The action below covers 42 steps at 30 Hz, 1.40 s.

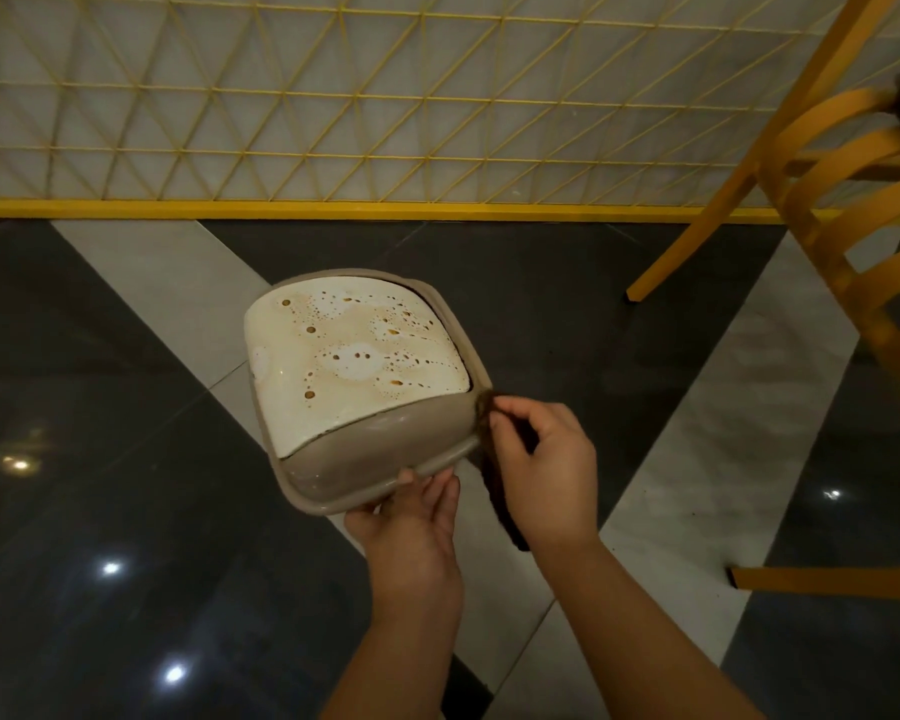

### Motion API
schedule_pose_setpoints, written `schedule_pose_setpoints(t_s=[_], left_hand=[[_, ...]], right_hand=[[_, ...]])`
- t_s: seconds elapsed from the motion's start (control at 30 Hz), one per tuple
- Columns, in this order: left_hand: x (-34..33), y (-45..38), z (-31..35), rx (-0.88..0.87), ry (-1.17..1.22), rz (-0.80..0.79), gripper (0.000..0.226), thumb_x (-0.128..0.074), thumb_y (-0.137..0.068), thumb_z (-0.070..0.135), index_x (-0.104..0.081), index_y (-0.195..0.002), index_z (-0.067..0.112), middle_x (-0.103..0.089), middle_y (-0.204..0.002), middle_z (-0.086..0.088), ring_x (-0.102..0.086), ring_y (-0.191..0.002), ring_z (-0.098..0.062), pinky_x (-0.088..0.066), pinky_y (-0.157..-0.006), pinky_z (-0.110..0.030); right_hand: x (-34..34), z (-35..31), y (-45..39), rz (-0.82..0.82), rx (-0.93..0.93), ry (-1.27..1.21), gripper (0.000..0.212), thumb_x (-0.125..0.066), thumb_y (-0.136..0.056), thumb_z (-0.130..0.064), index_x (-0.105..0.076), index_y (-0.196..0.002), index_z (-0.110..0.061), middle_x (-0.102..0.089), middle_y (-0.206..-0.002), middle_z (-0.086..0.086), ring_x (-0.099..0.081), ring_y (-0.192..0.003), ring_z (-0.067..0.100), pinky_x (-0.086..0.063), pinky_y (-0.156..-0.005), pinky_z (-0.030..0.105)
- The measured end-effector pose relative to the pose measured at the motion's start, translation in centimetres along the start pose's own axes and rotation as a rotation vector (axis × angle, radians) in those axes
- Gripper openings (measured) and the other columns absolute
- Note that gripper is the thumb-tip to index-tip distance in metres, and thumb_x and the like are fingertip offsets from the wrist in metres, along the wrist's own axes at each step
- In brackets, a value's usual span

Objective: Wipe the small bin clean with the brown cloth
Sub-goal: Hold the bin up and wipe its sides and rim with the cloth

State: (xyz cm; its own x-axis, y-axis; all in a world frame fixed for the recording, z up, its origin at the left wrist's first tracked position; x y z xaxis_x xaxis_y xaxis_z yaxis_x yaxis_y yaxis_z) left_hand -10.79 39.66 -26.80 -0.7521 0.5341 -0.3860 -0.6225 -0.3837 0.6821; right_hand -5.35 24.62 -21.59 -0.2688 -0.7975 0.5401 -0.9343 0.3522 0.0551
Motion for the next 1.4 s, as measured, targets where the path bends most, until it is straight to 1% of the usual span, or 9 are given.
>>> schedule_pose_setpoints(t_s=[0.3, 0.5, 0.63, 0.8, 0.93, 1.03, 1.13, 1.3, 1.4], left_hand=[[1.0, -0.1, 0.0, -0.036, -0.033, 0.026, 0.039, -0.049, -0.097, 0.004, -0.035, -0.130, 0.017, -0.058, -0.118, -0.024, -0.068, -0.091, -0.026, -0.059, -0.069, -0.029], [1.8, 0.3, 0.7, -0.059, -0.137, -0.017, 0.028, -0.052, -0.097, 0.008, -0.039, -0.119, 0.020, -0.058, -0.120, -0.021, -0.067, -0.092, -0.026, -0.055, -0.078, -0.036], [2.3, 0.4, 2.0, 0.010, -0.156, -0.058, 0.018, -0.050, -0.097, 0.007, -0.042, -0.105, 0.021, -0.062, -0.105, -0.016, -0.065, -0.091, -0.028, -0.050, -0.090, -0.046], [2.7, 1.3, 1.6, -0.018, -0.182, -0.051, 0.019, -0.054, -0.095, 0.011, -0.044, -0.104, 0.024, -0.065, -0.102, -0.013, -0.067, -0.092, -0.025, -0.051, -0.087, -0.039], [2.3, 2.0, -0.2, 0.024, -0.195, -0.054, 0.024, -0.050, -0.096, 0.007, -0.043, -0.115, 0.020, -0.067, -0.106, -0.018, -0.070, -0.091, -0.029, -0.055, -0.071, -0.035], [2.1, 1.8, 0.0, -0.009, -0.206, -0.064, 0.023, -0.048, -0.097, 0.004, -0.043, -0.115, 0.018, -0.066, -0.109, -0.015, -0.069, -0.093, -0.025, -0.055, -0.074, -0.033], [1.9, 1.9, -0.1, -0.044, -0.231, -0.094, 0.021, -0.049, -0.097, 0.004, -0.044, -0.113, 0.016, -0.064, -0.112, -0.016, -0.070, -0.091, -0.024, -0.057, -0.072, -0.027], [2.0, 1.7, -0.4, 0.042, -0.256, -0.085, 0.025, -0.056, -0.094, 0.010, -0.046, -0.106, 0.030, -0.067, -0.111, -0.013, -0.069, -0.098, -0.030, -0.056, -0.084, -0.047], [2.0, 1.8, -0.4, 0.034, -0.263, -0.072, 0.024, -0.056, -0.094, 0.010, -0.046, -0.104, 0.030, -0.067, -0.111, -0.014, -0.068, -0.098, -0.029, -0.055, -0.085, -0.046]], right_hand=[[-1.5, 1.8, 4.5, 0.010, -0.116, -0.232, 0.016, -0.068, -0.086, -0.019, -0.069, -0.091, -0.035, -0.064, -0.094, -0.017, -0.060, -0.092, -0.005, -0.046, -0.080, 0.009], [-0.7, 2.7, 0.0, 0.064, -0.350, -0.329, 0.011, -0.066, -0.087, -0.025, -0.069, -0.097, -0.027, -0.068, -0.090, -0.013, -0.063, -0.085, 0.002, -0.054, -0.080, 0.025], [-0.8, 2.9, 1.1, -0.029, -0.402, -0.292, 0.010, -0.066, -0.087, -0.031, -0.064, -0.097, -0.030, -0.066, -0.090, -0.014, -0.062, -0.083, 0.003, -0.049, -0.070, 0.018], [-1.3, 3.9, 5.6, 0.031, -0.456, -0.443, 0.009, -0.067, -0.087, -0.022, -0.064, -0.092, -0.029, -0.068, -0.086, -0.012, -0.065, -0.081, 0.004, -0.053, -0.071, 0.021], [-1.8, 2.7, 7.6, 0.005, -0.293, -0.306, 0.018, -0.069, -0.084, -0.021, -0.063, -0.085, -0.037, -0.066, -0.085, -0.019, -0.062, -0.084, -0.003, -0.053, -0.076, 0.020], [-1.4, 1.5, 7.3, -0.035, -0.124, -0.179, 0.026, -0.071, -0.082, -0.022, -0.063, -0.085, -0.046, -0.061, -0.090, -0.023, -0.058, -0.092, -0.007, -0.046, -0.079, 0.008], [-0.5, 1.6, 5.2, 0.018, -0.142, -0.194, 0.022, -0.066, -0.087, -0.023, -0.064, -0.095, -0.043, -0.060, -0.096, -0.020, -0.056, -0.094, -0.009, -0.046, -0.080, 0.008], [-1.8, -1.0, 6.4, -0.058, -0.059, -0.250, 0.022, -0.064, -0.087, -0.025, -0.065, -0.099, -0.044, -0.060, -0.098, -0.023, -0.057, -0.098, -0.008, -0.046, -0.085, 0.008], [-1.7, -1.0, 6.2, -0.050, -0.006, -0.230, 0.021, -0.065, -0.087, -0.024, -0.068, -0.101, -0.039, -0.061, -0.097, -0.023, -0.058, -0.098, -0.006, -0.046, -0.085, 0.009]])
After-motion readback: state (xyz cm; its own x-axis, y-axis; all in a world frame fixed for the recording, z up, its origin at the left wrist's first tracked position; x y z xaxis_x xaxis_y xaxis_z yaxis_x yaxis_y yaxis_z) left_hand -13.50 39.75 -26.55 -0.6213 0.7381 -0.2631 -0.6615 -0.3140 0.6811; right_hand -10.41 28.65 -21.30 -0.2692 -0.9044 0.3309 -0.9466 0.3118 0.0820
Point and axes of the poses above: each hand's wrist, its own y-axis away from the middle knuckle, its own x-axis out of the back of the hand, z = x × y, the point moved 8 cm from there along -y, towards the middle knuckle
